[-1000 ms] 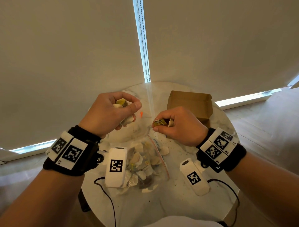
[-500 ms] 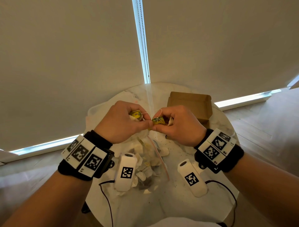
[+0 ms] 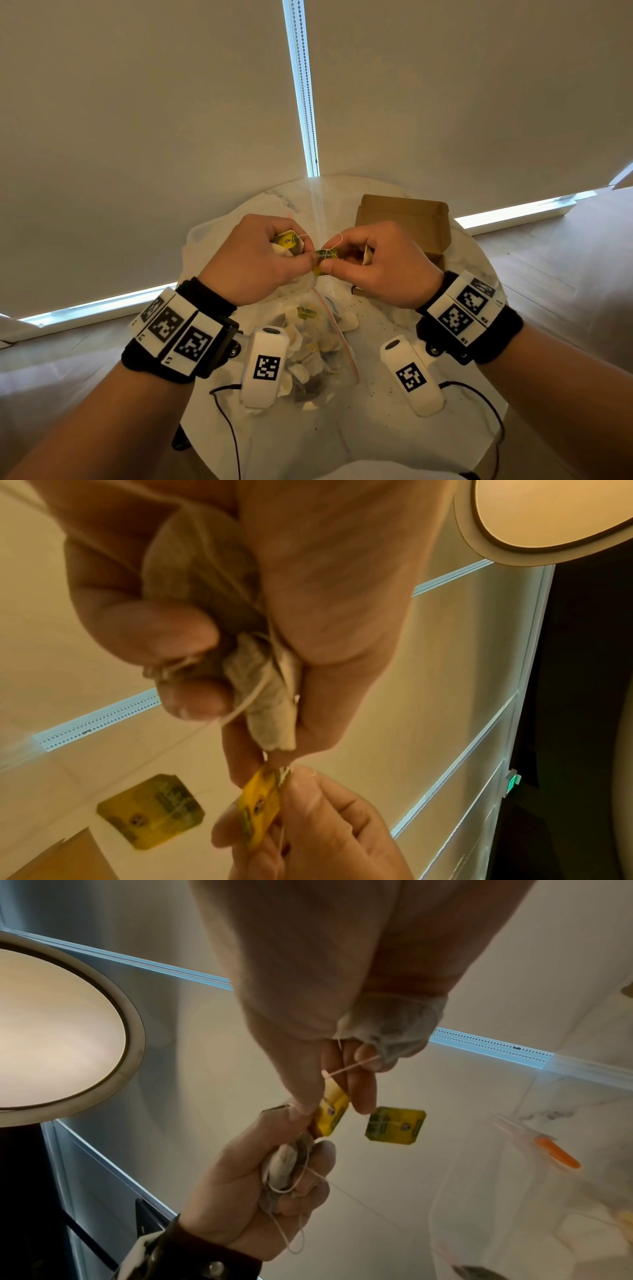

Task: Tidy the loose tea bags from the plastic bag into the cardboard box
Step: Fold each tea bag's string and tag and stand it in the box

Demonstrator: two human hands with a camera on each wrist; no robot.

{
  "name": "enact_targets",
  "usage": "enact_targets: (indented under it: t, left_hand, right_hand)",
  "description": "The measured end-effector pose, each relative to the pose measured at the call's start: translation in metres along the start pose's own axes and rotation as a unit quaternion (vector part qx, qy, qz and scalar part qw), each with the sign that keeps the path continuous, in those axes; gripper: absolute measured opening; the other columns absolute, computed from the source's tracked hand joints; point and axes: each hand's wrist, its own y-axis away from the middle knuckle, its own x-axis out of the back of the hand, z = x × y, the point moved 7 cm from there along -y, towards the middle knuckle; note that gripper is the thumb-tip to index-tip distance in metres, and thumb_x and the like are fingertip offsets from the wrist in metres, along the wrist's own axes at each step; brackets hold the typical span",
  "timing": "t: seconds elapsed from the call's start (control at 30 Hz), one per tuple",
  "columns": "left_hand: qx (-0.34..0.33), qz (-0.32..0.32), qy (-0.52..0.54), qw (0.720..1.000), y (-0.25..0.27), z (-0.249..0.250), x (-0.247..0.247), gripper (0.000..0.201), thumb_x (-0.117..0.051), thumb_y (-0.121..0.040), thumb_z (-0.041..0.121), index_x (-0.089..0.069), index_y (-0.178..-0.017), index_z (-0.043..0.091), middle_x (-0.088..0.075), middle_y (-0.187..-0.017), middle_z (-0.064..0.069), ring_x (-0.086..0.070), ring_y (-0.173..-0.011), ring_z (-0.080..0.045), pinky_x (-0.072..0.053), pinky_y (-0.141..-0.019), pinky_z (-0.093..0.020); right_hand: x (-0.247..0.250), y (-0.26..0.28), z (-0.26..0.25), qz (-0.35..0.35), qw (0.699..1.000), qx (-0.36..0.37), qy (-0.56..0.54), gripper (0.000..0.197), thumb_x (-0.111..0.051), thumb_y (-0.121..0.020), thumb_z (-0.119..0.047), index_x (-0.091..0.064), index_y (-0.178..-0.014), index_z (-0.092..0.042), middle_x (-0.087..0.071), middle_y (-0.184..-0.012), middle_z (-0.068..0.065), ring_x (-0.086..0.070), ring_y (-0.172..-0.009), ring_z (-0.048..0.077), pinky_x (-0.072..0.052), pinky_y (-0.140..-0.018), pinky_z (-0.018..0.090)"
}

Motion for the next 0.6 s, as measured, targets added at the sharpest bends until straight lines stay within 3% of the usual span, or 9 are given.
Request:
enact_targets:
  t: [0.1, 0.23, 0.33, 0.43, 0.5, 0.6]
  left_hand:
    - [0.007, -0.005, 0.013, 1.0, 0.0, 0.0, -0.001, 0.008, -0.079, -0.079, 0.01, -0.073, -0.075, 0.012, -0.063, -0.059, 0.015, -0.055, -0.051, 0.002, -0.044, -0.051, -0.012]
    - [0.02, -0.014, 0.041, 0.999, 0.002, -0.004, -0.002, 0.007, -0.076, -0.083, 0.01, -0.072, -0.081, 0.015, -0.062, -0.059, 0.017, -0.053, -0.049, 0.002, -0.041, -0.046, -0.011]
    - [0.054, -0.012, 0.067, 0.996, 0.003, -0.015, -0.002, 0.016, -0.072, -0.087, 0.008, -0.072, -0.096, 0.022, -0.068, -0.076, 0.017, -0.056, -0.053, -0.002, -0.044, -0.044, -0.021]
    - [0.046, -0.059, 0.046, 0.996, 0.005, -0.013, -0.013, 0.038, -0.074, -0.084, 0.008, -0.067, -0.116, 0.027, -0.068, -0.099, 0.014, -0.059, -0.059, 0.0, -0.045, -0.044, -0.02]
    - [0.05, -0.08, 0.046, 0.994, 0.005, -0.012, -0.02, 0.041, -0.076, -0.083, 0.01, -0.066, -0.12, 0.025, -0.067, -0.09, 0.014, -0.057, -0.054, -0.001, -0.045, -0.043, -0.022]
    - [0.07, -0.084, 0.05, 0.993, 0.003, -0.014, -0.023, 0.032, -0.078, -0.082, 0.014, -0.07, -0.111, 0.022, -0.065, -0.069, 0.014, -0.055, -0.051, -0.002, -0.044, -0.042, -0.021]
  right_hand:
    - [0.001, -0.001, 0.002, 0.007, 1.0, 0.002, 0.008, 0.013, -0.075, -0.085, -0.018, -0.076, -0.096, -0.012, -0.065, -0.072, -0.014, -0.058, -0.063, 0.002, -0.04, -0.058, 0.013]
    - [0.004, -0.001, 0.002, 0.003, 1.0, -0.002, -0.013, 0.013, -0.076, -0.084, -0.015, -0.076, -0.096, -0.011, -0.072, -0.079, -0.001, -0.062, -0.067, 0.006, -0.047, -0.062, 0.017]
    - [0.006, 0.0, -0.002, 0.005, 1.0, 0.002, -0.018, 0.013, -0.076, -0.084, -0.014, -0.076, -0.097, -0.011, -0.073, -0.081, 0.002, -0.064, -0.069, 0.01, -0.05, -0.062, 0.018]
    - [0.007, 0.001, -0.007, 0.005, 1.0, 0.012, -0.014, 0.012, -0.075, -0.084, -0.012, -0.076, -0.096, -0.013, -0.073, -0.081, 0.002, -0.063, -0.07, 0.015, -0.051, -0.063, 0.025]
    - [0.007, 0.0, -0.01, 0.001, 1.0, 0.016, -0.016, 0.013, -0.075, -0.084, -0.012, -0.076, -0.097, -0.012, -0.073, -0.081, 0.002, -0.063, -0.07, 0.013, -0.051, -0.063, 0.022]
    - [0.008, 0.0, -0.011, -0.005, 1.0, 0.015, -0.02, 0.015, -0.074, -0.085, -0.011, -0.076, -0.099, -0.01, -0.073, -0.082, 0.002, -0.063, -0.071, 0.008, -0.05, -0.063, 0.016]
